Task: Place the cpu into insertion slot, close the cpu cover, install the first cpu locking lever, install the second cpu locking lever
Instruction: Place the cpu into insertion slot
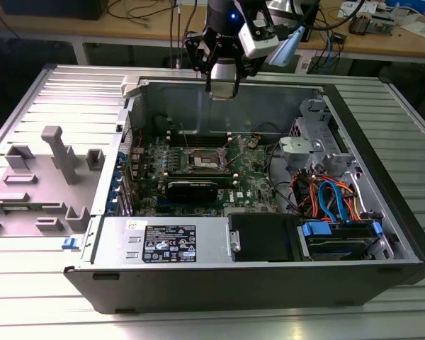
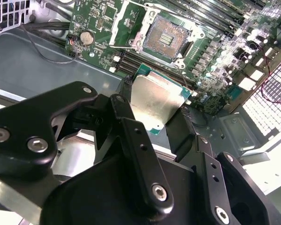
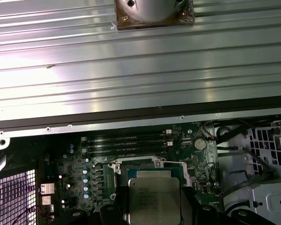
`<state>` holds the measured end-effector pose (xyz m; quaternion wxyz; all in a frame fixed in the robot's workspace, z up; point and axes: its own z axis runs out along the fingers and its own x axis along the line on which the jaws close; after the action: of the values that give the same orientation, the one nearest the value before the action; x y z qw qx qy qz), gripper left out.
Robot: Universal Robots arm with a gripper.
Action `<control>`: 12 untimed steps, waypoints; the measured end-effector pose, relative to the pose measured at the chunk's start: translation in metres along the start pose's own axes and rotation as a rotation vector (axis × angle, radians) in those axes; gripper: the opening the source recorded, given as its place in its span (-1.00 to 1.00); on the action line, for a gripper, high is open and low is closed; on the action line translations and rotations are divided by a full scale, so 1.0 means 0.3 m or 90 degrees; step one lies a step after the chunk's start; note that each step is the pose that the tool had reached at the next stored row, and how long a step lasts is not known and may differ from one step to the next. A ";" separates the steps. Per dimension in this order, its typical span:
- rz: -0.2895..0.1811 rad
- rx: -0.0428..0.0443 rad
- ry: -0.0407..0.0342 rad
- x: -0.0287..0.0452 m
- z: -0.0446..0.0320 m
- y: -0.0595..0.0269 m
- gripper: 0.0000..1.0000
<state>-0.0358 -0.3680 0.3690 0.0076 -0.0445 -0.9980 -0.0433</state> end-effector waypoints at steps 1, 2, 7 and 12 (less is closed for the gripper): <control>0.000 0.0003 0.0000 0.000 0.000 0.000 0.08; 0.000 0.0006 0.0000 0.000 0.000 0.000 0.08; 0.000 0.0015 -0.0001 0.000 0.000 0.000 0.08; 0.000 0.0027 -0.0002 0.000 0.000 0.000 0.08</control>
<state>-0.0358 -0.3679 0.3691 0.0076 -0.0445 -0.9981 -0.0412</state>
